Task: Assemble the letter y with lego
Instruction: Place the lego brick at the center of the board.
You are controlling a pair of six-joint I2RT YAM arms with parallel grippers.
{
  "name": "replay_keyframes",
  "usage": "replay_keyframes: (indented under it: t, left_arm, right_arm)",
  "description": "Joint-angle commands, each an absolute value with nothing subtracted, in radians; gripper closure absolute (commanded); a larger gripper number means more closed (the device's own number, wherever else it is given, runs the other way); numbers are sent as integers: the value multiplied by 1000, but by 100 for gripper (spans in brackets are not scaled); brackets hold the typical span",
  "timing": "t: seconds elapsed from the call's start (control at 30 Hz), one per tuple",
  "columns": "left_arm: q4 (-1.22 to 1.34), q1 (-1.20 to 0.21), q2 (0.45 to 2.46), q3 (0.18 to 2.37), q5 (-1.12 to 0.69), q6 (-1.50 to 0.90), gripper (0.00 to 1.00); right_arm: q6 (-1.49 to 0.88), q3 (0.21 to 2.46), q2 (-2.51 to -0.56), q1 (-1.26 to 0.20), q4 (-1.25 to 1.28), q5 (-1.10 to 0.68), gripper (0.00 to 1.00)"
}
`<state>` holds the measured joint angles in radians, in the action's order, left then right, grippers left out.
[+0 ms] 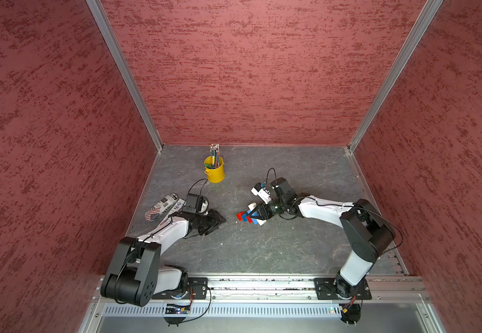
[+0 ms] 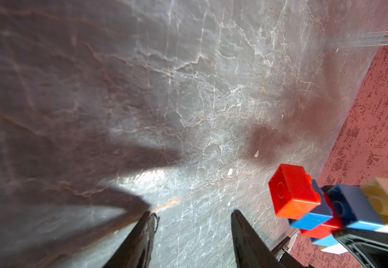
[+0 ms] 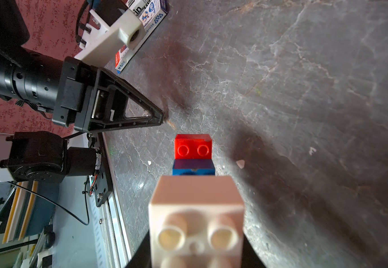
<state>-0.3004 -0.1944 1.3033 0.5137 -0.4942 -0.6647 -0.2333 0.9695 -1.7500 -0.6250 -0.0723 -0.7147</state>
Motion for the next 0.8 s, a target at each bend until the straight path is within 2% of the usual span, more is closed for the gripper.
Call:
replay_keyframes:
  t: [0.0,0.43,0.53,0.77]
  left_arm:
    - [-306,-188,1303,511,-488,-652,45]
    - [-300,-188,1304,502,-486,-653,45]
    - [-302,-188,1302,503,-486,-653,45]
    - [-301,-187,1304,499,-486,-652,45]
  right_arm:
    - [-255,951,-1770,-615,-9,-756,65]
    - [-276,905,-1817,-597,44,-771,60]
    - [-274,897,-1825,-591,53,-771,54]
    - [-269,894,-1823,-570,54,-748,48]
